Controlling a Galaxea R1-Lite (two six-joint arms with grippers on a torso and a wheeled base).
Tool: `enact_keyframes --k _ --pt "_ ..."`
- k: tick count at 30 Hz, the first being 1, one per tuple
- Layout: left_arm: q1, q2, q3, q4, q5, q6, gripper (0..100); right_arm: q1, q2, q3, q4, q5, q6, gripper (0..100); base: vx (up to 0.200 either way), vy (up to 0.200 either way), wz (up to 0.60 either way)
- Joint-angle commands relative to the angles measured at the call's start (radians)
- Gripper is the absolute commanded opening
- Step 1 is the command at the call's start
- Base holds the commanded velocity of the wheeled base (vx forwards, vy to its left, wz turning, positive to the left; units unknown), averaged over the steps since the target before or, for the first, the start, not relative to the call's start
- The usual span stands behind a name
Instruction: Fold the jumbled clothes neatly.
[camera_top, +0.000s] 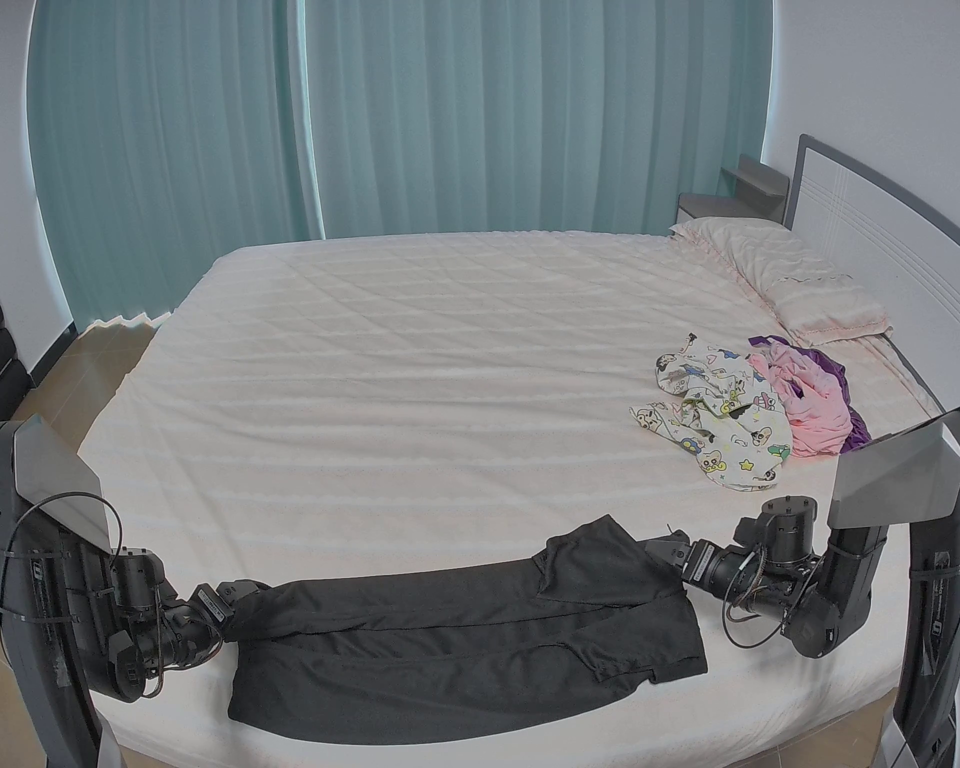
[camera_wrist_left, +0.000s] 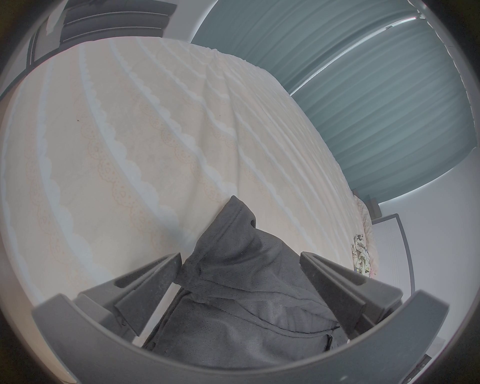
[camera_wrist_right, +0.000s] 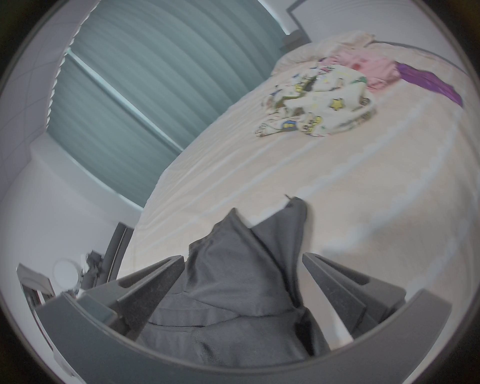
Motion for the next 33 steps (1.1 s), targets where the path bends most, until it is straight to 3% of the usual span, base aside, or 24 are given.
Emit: enact_keyframes --k 1,5,9,23,24,33 --pt "0.001 0.003 0.002 -0.018 0.001 0.0 100 0.023 0.007 -0.095 0.065 0.054 -0.079 100 0.0 0.0 0.0" --pt "0.001 0.003 0.002 -0.018 0.001 0.0 100 0.023 0.028 -0.23 0.23 0.118 -0.139 100 0.0 0.0 0.0" --pt "0.001 0.003 0.002 -0.018 0.001 0.0 100 0.026 0.047 -0.312 0.32 0.136 -0.147 100 0.0 0.0 0.0" --pt "0.001 0.003 0.0 -0.018 0.001 0.001 100 0.026 0.097 -0.335 0.337 0.139 -0.159 100 0.0 0.0 0.0" --pt "0.001 0.003 0.0 -0.018 0.001 0.001 100 0.024 0.096 -0.332 0.34 0.139 -0.159 0 0.0 0.0 0.0" --pt "0.001 0.003 0.0 -0.018 0.001 0.001 100 0.016 0.073 -0.256 0.335 0.139 -0.217 0 0.0 0.0 0.0"
